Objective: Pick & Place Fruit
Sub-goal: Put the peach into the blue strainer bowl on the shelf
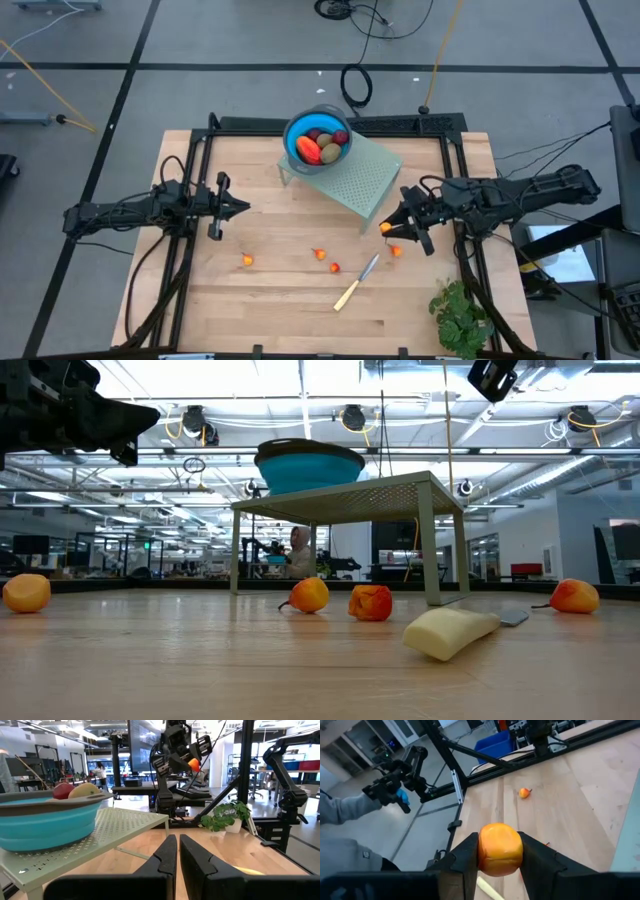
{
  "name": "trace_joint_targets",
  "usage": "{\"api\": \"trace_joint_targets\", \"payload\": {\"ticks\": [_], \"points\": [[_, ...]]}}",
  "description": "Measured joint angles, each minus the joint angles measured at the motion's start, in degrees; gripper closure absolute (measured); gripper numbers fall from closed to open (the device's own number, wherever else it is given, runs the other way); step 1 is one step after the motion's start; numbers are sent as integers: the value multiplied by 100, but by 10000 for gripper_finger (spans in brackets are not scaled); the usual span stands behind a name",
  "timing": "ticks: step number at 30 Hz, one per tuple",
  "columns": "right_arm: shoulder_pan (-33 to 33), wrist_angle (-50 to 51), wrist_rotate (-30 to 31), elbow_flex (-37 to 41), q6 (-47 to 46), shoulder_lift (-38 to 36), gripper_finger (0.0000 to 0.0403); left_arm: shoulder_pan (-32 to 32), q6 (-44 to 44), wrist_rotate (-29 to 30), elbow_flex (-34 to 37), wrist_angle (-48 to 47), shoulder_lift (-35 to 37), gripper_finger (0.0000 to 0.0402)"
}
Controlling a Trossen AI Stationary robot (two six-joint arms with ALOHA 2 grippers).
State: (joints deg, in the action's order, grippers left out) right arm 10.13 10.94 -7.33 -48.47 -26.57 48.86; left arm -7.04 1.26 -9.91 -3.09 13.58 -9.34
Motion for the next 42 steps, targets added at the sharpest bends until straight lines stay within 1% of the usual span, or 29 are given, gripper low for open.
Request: {"api": "trace_joint_targets", "payload": {"ticks": [4,8,13,17,21,25,30,34,39,42], "points": [[0,0,27,0,450,0,286,-1,0,0,0,0,-1,378],[2,-3,367,0,1139,0,287,2,-4,0,0,38,1,378],[1,-243,794,0,2467,0,287,2,-242,-2,0,153,1,378],[-1,-722,1310,0,3578,2,285,0,-356,-2,0,314,-1,378],[-2,-1156,1702,0,4663,2,287,2,-372,-2,0,513,1,378],[-2,-1473,2129,0,5491,2,287,0,-469,-2,0,742,0,378],[-4,-1735,2548,0,6231,1,287,2,-771,18,0,943,0,378],[-6,-1846,2858,0,6720,2,287,1,-1116,303,0,1041,-1,378],[-143,-1998,2854,0,6834,15,287,1,-1366,650,0,1058,-1,378],[-236,-2000,2852,0,6842,30,287,2,-1381,745,0,1056,-1,378]]}}
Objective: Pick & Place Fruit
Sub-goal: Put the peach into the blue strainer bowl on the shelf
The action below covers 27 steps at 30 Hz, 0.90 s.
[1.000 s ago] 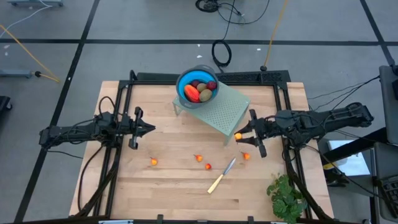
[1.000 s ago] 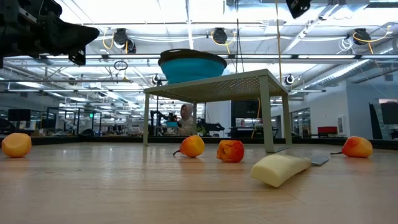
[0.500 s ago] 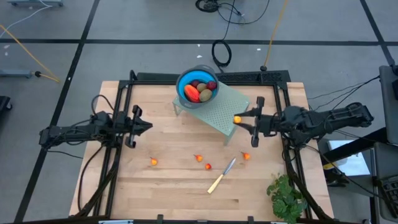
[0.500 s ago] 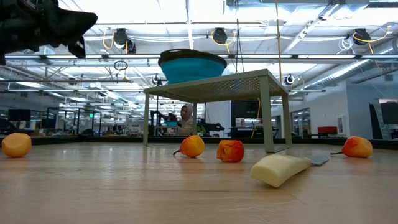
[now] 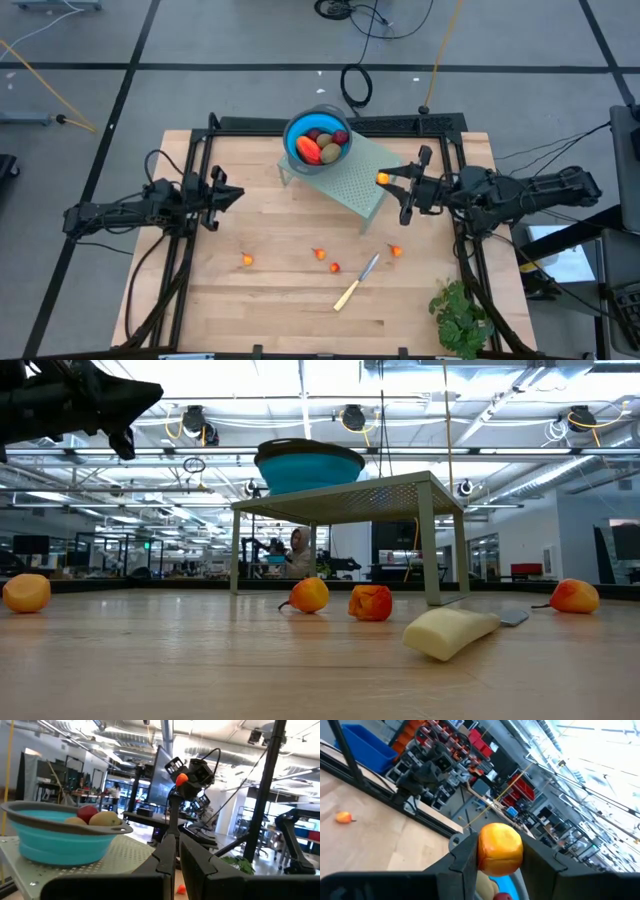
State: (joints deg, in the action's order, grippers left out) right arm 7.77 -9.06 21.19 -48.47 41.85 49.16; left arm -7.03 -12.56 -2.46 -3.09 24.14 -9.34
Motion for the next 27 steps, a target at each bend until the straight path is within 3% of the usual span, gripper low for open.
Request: {"api": "trace_joint_targets", "payload": {"ticks": [10,19,27], "points": [[-218,-133,-36,0,-78,254,287,-2,-21,93,0,363,0,378],[-417,-1032,-48,0,-258,872,287,0,-26,269,0,643,-4,378],[-761,-1595,-158,2,-1041,1268,287,-2,-158,316,-151,667,-444,378]]}}
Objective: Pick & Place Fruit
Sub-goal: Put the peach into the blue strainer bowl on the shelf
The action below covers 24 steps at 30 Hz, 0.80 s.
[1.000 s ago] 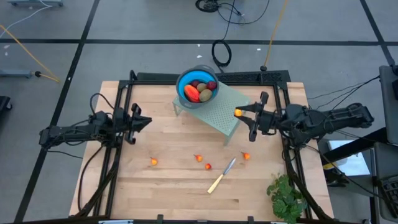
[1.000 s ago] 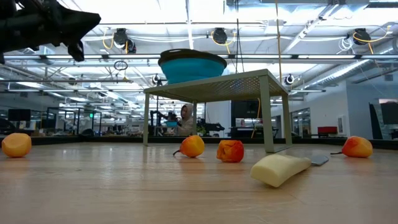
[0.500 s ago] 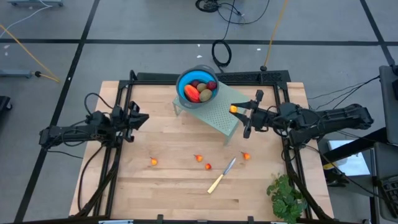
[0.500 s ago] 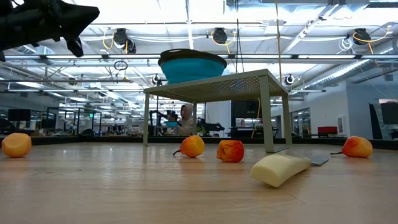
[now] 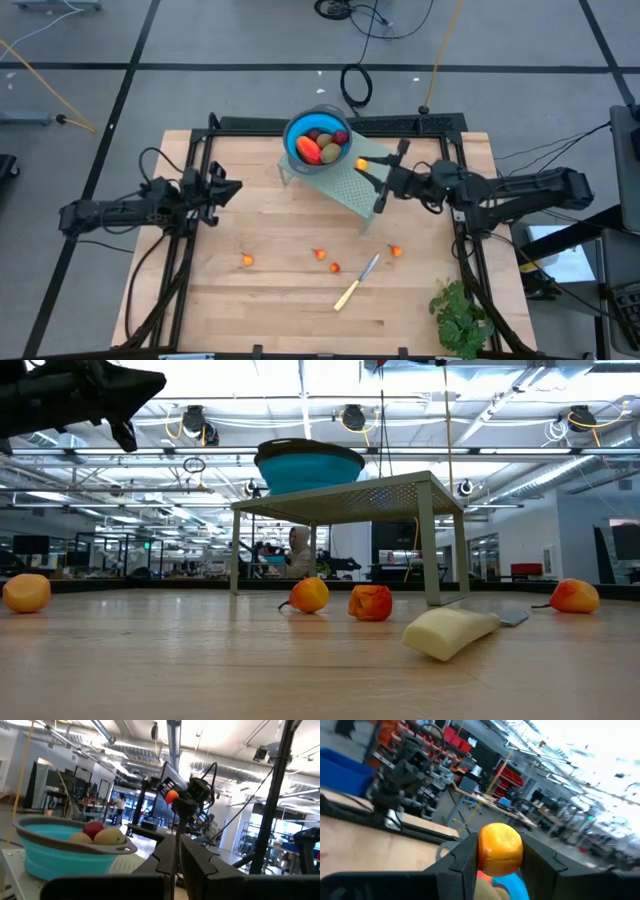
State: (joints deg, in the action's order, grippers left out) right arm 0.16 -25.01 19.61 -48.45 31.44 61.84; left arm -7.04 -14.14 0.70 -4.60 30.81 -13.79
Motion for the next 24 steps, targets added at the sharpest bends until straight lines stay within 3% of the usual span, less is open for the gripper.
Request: {"api": "trace_joint_targets", "payload": {"ticks": [4,10,24], "points": [[-185,-61,-344,0,-614,91,287,2,74,54,-335,16,-486,378],[-324,-106,-343,0,-1549,183,287,2,358,17,-906,-13,-1295,378],[-362,-171,-347,0,-3501,184,287,2,1059,-988,-2276,-19,-3117,378]]}}
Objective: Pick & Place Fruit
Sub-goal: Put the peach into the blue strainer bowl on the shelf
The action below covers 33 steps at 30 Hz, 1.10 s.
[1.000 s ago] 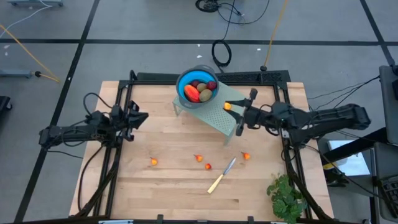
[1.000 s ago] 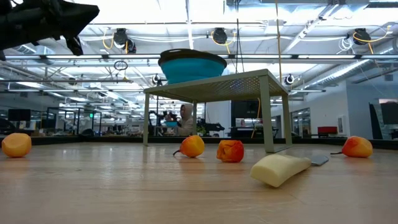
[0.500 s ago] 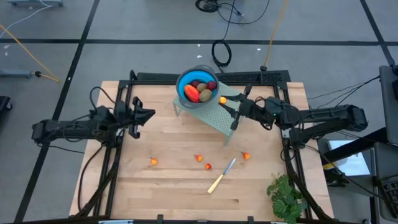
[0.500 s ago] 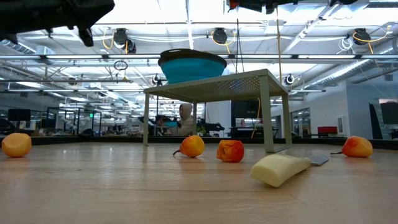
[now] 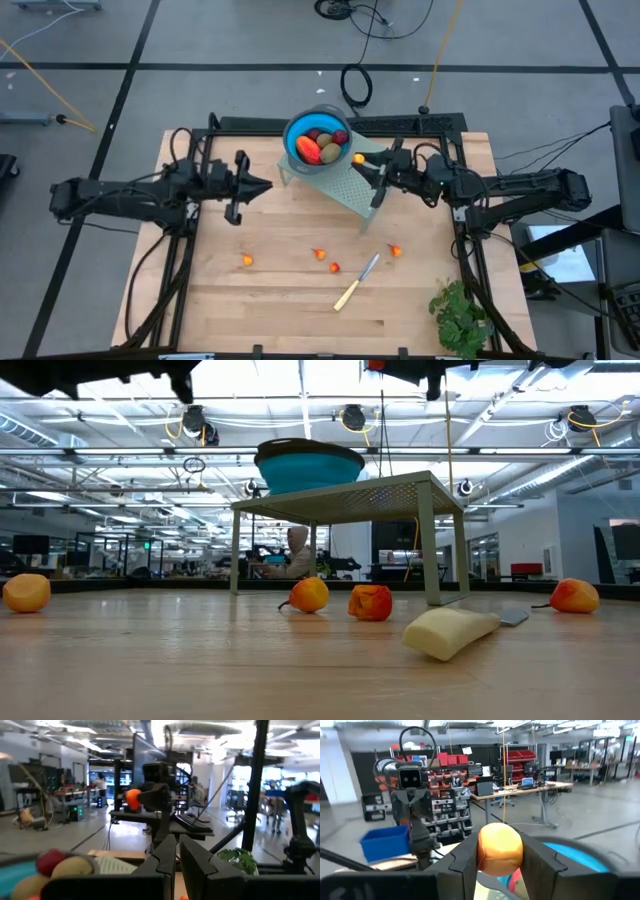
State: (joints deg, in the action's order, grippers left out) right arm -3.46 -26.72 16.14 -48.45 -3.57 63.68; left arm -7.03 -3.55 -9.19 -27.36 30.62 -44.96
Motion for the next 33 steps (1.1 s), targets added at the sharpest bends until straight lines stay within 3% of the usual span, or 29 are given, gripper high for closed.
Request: {"api": "trace_joint_targets", "payload": {"ticks": [8,24,33], "points": [[-34,22,-481,0,-1231,0,287,4,766,-282,-807,-5,-902,370],[-72,-62,-590,0,-3266,0,287,194,1874,-297,-2113,-6,-2481,241],[-105,-265,-579,0,-3324,0,287,306,2176,157,-2746,-38,-3284,231]]}}
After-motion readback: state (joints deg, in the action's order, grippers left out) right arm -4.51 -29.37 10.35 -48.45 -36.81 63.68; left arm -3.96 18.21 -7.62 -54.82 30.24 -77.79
